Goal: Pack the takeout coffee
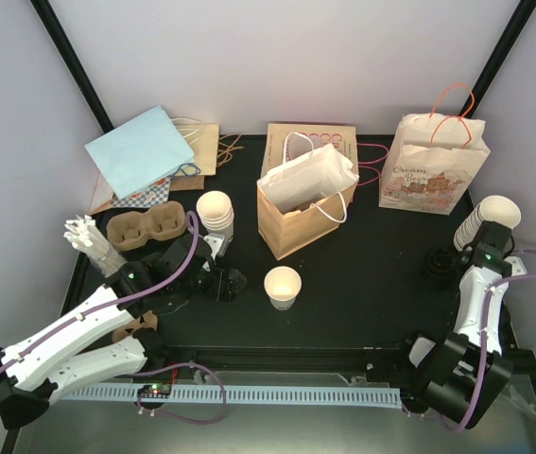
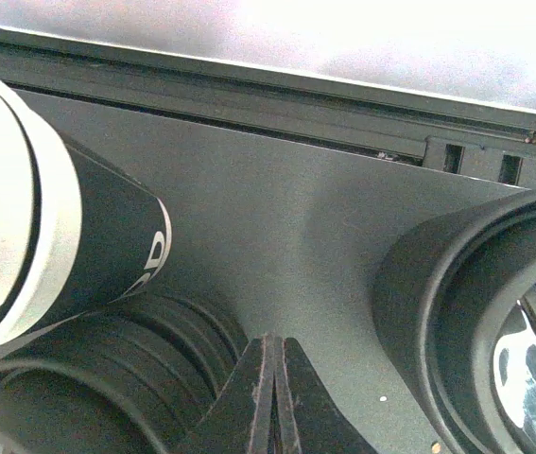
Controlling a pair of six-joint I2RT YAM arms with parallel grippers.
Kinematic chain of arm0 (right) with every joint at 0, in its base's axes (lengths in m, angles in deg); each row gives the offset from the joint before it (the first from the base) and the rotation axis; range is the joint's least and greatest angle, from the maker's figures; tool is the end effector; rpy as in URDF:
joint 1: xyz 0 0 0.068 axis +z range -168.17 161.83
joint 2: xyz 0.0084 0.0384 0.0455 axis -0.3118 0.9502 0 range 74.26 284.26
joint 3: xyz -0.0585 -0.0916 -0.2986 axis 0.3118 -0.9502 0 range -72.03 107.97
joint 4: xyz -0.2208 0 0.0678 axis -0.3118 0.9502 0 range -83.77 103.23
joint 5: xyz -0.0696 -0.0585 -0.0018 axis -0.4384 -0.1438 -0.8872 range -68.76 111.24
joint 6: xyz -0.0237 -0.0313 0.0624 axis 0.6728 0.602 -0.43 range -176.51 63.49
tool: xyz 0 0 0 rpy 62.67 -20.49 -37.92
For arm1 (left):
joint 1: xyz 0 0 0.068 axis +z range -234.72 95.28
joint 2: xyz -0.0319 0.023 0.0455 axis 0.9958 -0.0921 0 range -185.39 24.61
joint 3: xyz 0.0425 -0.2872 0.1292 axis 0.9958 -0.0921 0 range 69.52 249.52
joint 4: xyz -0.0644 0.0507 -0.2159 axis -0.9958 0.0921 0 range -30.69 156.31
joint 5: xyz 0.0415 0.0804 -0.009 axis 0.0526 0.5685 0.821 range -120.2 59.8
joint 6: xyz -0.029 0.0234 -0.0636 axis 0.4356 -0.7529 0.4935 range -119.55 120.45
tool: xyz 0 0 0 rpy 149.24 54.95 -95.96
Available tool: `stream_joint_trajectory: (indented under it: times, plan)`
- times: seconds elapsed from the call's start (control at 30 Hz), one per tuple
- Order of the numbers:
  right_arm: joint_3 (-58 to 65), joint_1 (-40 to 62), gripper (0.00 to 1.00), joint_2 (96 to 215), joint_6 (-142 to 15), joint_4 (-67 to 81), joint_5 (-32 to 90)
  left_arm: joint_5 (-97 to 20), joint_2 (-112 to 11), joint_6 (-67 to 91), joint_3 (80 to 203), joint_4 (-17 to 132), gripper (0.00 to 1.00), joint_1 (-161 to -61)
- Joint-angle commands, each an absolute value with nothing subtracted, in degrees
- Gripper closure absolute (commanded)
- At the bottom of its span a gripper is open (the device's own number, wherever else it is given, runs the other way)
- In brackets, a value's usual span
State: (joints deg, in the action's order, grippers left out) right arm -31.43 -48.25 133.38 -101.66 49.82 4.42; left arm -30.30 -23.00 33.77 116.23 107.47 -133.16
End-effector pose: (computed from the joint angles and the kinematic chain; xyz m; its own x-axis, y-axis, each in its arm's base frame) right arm 0.1150 -0.0872 0.2518 -0.1163 0.8516 -0.5112 0.9632 0.2224 0.1513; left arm 0.0748 -0.0845 0.2969 -0.8302 0.1085 -0.5468 0.3507 0.8641 -0.3610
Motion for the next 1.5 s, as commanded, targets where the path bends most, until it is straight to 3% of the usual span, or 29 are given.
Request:
stream_joint_trajectory:
  times: [0.0, 1.47]
  plan:
    - [-32.5, -50.3, 0.99, 134.7, -100.7, 46.4, 7.5, -31.0, -22.7, 33.8, 118.3, 108.0, 0.07, -132.8]
    - [-29.8, -62.7, 0.99, 154.2, -97.0, 40.0, 28.0, -30.7, -23.0, 34.8, 117.9, 108.3, 0.07, -132.8]
